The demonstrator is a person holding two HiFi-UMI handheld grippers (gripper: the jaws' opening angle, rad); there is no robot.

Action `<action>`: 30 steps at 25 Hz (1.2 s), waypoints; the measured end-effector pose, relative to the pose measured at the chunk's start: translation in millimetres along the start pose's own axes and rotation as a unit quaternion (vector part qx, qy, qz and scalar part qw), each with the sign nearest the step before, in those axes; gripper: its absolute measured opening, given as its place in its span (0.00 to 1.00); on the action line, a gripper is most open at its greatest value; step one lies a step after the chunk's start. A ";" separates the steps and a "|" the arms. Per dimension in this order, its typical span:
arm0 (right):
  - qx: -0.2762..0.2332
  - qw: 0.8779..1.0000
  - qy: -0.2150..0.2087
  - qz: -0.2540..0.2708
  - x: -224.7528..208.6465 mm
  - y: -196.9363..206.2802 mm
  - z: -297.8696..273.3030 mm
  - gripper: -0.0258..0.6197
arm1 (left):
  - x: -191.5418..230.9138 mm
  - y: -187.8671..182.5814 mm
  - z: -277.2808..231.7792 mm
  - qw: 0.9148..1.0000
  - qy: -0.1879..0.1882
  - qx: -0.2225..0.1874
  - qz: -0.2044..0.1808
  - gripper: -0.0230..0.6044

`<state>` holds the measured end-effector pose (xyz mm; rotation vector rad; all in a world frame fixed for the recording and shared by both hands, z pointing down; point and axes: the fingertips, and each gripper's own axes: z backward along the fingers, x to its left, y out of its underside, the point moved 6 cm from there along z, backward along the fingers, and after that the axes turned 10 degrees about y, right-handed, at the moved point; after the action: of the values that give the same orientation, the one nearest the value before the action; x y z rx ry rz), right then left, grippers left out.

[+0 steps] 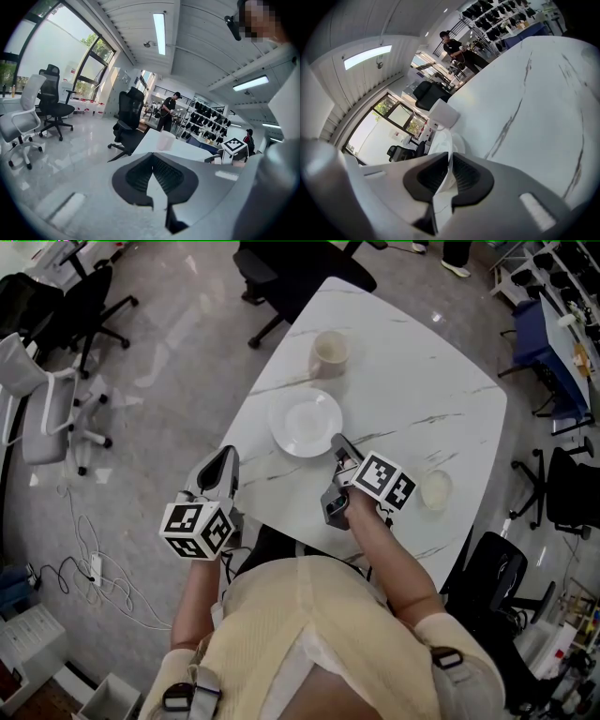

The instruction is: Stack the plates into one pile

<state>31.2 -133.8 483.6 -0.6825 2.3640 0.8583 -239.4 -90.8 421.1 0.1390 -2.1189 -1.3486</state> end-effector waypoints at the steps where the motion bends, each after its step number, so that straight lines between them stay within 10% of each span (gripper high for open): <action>1: 0.001 1.000 0.006 0.003 -0.5 0.2 -1.5 0.09 | 0.6 -0.5 -0.9 1.000 0.001 0.001 0.000 0.04; 30: 0.009 0.989 0.030 0.145 9.5 -2.8 6.3 0.19 | -12.4 -5.0 -21.2 1.000 0.027 0.007 -0.004 0.04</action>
<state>27.8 -133.9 472.4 -0.3654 2.5634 0.9468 -219.0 -104.9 417.5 0.1874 -2.0847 -1.3203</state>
